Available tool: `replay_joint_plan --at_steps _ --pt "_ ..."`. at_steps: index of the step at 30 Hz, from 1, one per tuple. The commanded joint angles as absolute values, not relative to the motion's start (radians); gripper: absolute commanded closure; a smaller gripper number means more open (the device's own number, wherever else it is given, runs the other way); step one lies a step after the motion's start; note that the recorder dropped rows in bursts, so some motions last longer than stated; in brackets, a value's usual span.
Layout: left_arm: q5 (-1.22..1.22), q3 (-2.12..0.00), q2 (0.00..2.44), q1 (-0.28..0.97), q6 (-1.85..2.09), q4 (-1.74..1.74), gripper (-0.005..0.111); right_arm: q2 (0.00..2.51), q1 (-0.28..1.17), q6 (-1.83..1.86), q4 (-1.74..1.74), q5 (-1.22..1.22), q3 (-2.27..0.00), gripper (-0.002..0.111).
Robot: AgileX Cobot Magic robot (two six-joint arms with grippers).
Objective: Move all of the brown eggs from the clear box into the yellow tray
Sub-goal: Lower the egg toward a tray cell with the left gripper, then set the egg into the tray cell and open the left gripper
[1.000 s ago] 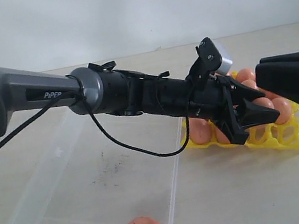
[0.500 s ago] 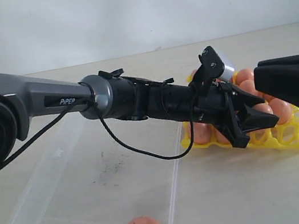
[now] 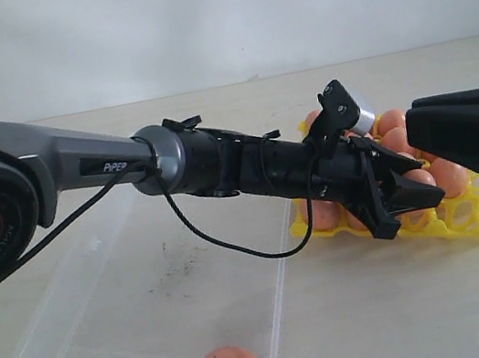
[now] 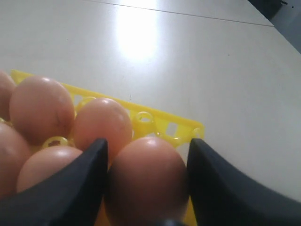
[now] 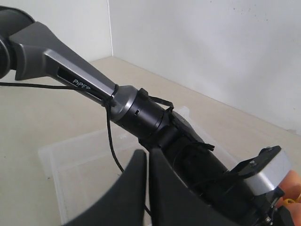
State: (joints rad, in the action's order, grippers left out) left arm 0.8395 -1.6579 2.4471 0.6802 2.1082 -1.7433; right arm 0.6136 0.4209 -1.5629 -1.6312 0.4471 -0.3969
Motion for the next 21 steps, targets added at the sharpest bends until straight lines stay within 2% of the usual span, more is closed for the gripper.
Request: replay_joint_plan --at_steps 1,16,17,21 --pt "0.819 -1.658 2.469 0.681 2.103 -1.744 0.103 0.611 0.417 -1.564 -1.633 0.449 -0.396 0.108" --pt "0.856 -1.658 2.469 0.681 2.132 -1.744 0.103 0.611 0.417 -1.566 -1.633 0.449 -0.396 0.108" --pt "0.856 -1.658 2.469 0.681 2.132 -1.744 0.099 0.611 0.417 -1.566 -1.633 0.452 -0.396 0.108" --pt "0.836 -1.658 2.469 0.681 2.117 -1.744 0.065 0.611 0.417 -1.566 -1.633 0.452 -0.396 0.108"
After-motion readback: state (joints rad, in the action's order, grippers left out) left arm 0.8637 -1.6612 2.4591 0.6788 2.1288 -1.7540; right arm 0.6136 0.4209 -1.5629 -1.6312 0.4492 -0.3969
